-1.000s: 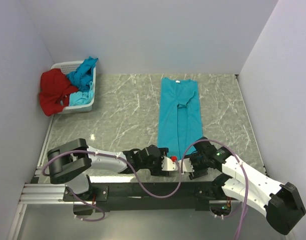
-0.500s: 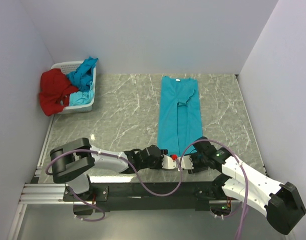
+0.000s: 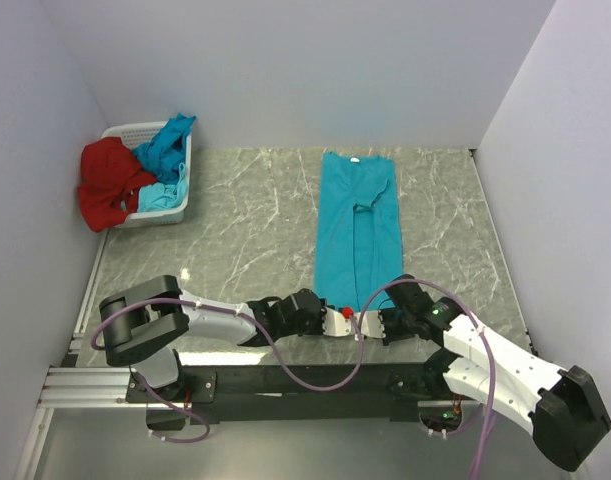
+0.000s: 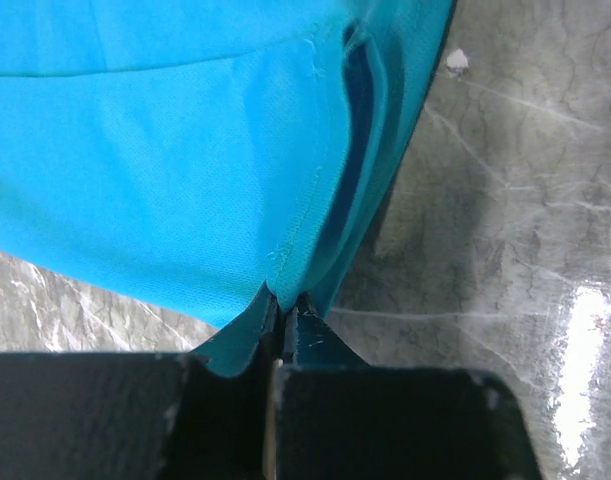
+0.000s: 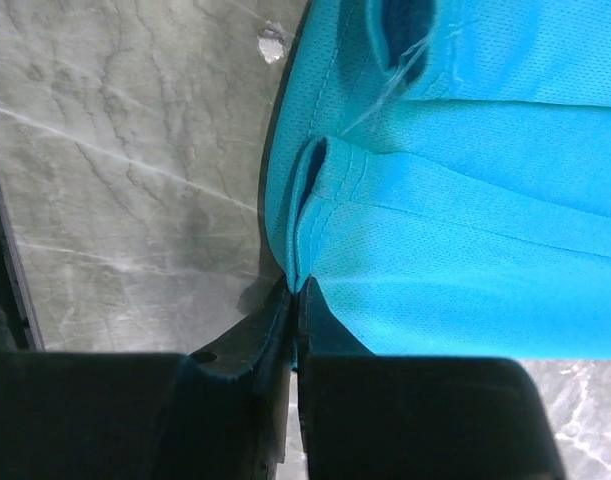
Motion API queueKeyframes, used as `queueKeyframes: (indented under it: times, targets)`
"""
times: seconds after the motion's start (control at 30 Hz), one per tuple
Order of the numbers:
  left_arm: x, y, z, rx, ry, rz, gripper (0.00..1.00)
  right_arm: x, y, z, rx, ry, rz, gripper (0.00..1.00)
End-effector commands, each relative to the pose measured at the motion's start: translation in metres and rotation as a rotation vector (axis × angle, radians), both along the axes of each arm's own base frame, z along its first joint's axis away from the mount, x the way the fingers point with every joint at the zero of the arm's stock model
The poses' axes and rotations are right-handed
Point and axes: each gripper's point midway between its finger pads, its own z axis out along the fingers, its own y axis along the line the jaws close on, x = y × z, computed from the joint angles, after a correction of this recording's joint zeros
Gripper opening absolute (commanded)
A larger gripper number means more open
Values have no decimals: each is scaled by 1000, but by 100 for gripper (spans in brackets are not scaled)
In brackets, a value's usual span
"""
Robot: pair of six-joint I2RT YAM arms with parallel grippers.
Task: Fold and stack the t-shirts
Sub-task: Fold the tshirt
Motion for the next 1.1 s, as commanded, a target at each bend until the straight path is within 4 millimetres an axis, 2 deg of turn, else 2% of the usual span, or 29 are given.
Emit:
queueKeyframes:
  times: [0.0,0.3,0.5,0.7,0.8,0.83,0.9,0.93,1.0,1.03,1.07]
  targets:
    - [-12,-5,2,3,-1,-80,1,22,34,34,207,-61,-63,0]
    - [-2,-2,23,-37,-5,-77,1,45,31,66,327,-66,-181,0]
    - [4,0,31,-38,-17,-69,1,50,27,75,348,-69,-197,0]
    - [23,1,50,-76,-35,-36,1,67,23,89,354,-111,-250,0]
    - [46,1,67,-118,-48,-4,1,85,17,100,362,-129,-306,0]
    - [62,1,78,-141,-61,20,1,91,16,105,368,-141,-315,0]
    - [74,-2,82,-152,-50,19,1,108,9,113,375,-153,-361,0]
    - [92,-2,95,-174,-65,43,1,116,7,118,383,-166,-373,0]
    - [107,-4,91,-166,-53,41,1,137,1,125,384,-177,-411,0]
    - [127,-4,104,-183,-75,61,1,145,0,129,390,-182,-422,0]
    - [137,-5,97,-172,-61,67,1,153,0,131,391,-181,-431,0]
